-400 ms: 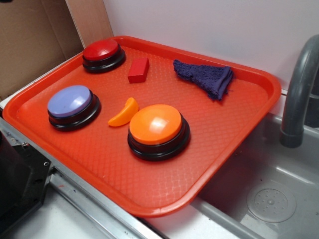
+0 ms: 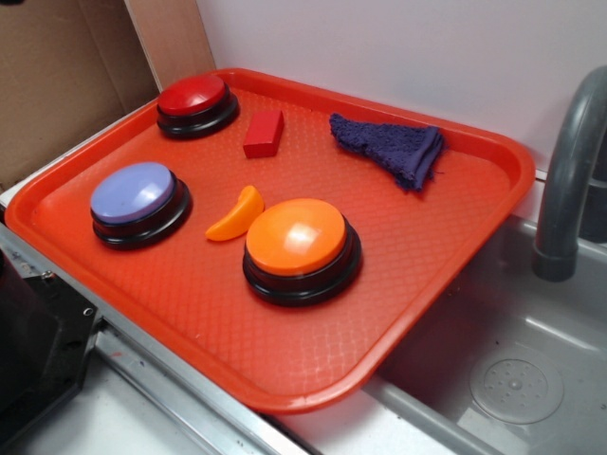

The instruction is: Push the red button.

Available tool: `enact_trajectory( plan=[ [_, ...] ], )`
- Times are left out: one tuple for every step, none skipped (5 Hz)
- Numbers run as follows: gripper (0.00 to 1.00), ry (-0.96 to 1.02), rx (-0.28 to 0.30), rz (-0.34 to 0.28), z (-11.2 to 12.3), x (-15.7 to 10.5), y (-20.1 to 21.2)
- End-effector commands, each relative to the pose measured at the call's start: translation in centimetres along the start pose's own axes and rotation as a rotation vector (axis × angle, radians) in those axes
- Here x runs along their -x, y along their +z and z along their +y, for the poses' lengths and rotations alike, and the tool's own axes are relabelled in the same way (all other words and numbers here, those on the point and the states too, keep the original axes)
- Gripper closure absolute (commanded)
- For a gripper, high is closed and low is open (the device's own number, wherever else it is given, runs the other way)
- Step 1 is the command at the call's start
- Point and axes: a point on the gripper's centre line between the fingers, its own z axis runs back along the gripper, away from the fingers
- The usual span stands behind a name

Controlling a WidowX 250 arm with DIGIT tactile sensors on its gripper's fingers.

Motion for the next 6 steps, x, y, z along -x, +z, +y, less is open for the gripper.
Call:
enact_trajectory(
  plan=[
    [0.00,0.250,-0.079,0.038,7.4,-6.8,-5.1],
    [0.00,0.342,-0.094,-0.029,11.2,-10.9,-6.8],
    [0.00,0.400,-0.142,-0.113,15.1,-15.0,-8.0],
    [0.00,0.435,-0.213,-0.219,16.2,-14.9,-7.5],
    [0.00,0.473,-0.206,-0.281,16.6,-13.9,-9.1],
    [0.00,0.478,-0.188,-0.231,17.5,-13.2,-12.8]
  ],
)
